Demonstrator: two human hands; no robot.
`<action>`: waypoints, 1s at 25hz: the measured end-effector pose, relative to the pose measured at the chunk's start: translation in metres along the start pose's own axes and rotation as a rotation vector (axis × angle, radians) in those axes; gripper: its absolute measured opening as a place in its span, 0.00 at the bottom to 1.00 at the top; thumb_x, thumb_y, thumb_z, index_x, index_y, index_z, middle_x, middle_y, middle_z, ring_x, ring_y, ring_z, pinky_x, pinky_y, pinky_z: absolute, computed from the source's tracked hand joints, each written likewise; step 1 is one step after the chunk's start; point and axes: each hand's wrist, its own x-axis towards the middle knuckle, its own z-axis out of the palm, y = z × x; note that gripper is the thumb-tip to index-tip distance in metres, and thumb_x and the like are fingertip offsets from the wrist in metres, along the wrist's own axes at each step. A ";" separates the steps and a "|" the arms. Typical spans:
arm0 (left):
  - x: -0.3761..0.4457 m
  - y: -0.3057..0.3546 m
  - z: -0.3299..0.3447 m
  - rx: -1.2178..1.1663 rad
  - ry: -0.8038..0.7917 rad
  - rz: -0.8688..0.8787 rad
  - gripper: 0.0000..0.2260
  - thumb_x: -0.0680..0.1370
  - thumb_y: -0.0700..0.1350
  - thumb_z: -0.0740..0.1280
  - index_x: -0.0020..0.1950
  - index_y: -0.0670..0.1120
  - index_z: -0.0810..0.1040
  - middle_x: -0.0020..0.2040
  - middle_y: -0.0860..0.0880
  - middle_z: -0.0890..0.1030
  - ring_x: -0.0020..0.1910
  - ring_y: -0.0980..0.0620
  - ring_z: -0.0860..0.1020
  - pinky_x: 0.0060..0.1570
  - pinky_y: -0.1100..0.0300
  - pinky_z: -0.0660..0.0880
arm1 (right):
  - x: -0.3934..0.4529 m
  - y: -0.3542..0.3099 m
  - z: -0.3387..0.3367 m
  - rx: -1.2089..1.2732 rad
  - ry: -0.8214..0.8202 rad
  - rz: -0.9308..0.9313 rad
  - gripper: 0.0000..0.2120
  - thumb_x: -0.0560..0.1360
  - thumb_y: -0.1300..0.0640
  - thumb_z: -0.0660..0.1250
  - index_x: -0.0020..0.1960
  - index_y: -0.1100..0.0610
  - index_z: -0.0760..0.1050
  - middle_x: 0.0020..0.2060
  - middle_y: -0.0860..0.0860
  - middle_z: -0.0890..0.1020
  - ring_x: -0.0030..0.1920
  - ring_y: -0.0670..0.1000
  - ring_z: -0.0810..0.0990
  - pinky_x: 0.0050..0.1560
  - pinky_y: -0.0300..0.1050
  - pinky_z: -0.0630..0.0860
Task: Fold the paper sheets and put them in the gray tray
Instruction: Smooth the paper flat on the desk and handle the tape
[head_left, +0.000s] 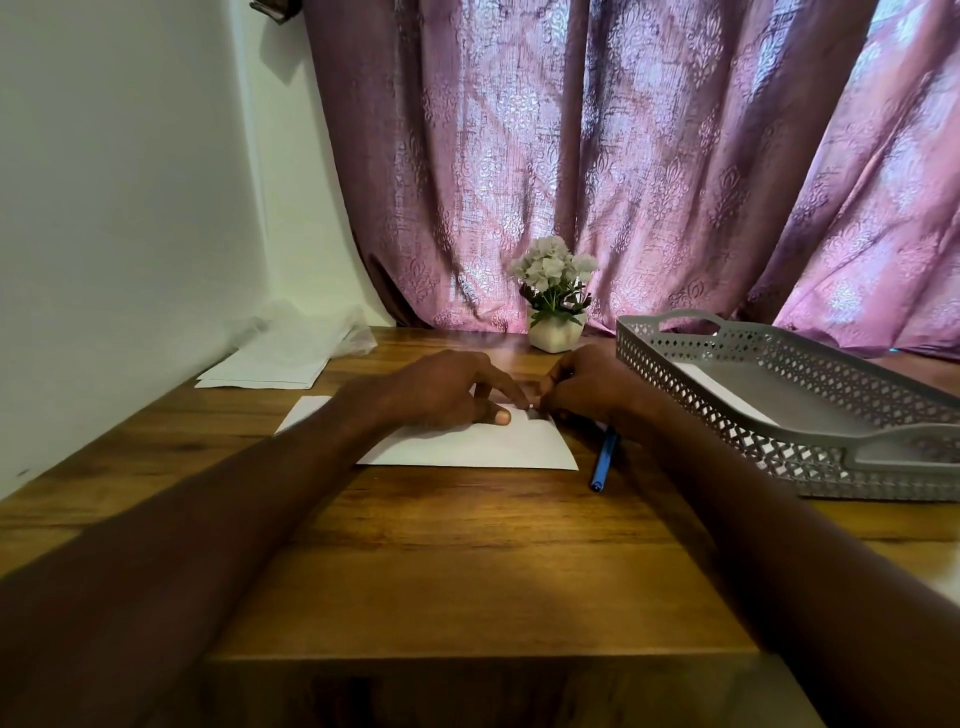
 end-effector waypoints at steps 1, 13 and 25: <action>0.000 0.000 0.000 -0.013 0.005 -0.007 0.13 0.78 0.54 0.73 0.62 0.62 0.83 0.44 0.62 0.74 0.44 0.60 0.73 0.42 0.62 0.66 | 0.000 0.000 0.001 0.001 0.015 0.002 0.05 0.74 0.64 0.75 0.49 0.62 0.82 0.45 0.59 0.86 0.45 0.54 0.85 0.53 0.53 0.84; 0.003 -0.007 0.003 -0.021 0.035 -0.033 0.12 0.77 0.57 0.74 0.60 0.63 0.84 0.46 0.66 0.74 0.46 0.63 0.73 0.43 0.60 0.68 | -0.007 -0.005 -0.014 -0.016 -0.161 -0.039 0.13 0.71 0.66 0.77 0.54 0.63 0.83 0.45 0.53 0.85 0.46 0.49 0.83 0.46 0.40 0.81; -0.004 -0.006 0.004 0.020 0.037 -0.011 0.13 0.78 0.59 0.72 0.62 0.66 0.82 0.50 0.60 0.79 0.48 0.61 0.75 0.43 0.60 0.69 | -0.007 -0.003 -0.016 -0.074 -0.233 -0.069 0.14 0.73 0.70 0.72 0.57 0.60 0.81 0.51 0.55 0.84 0.53 0.54 0.82 0.58 0.49 0.80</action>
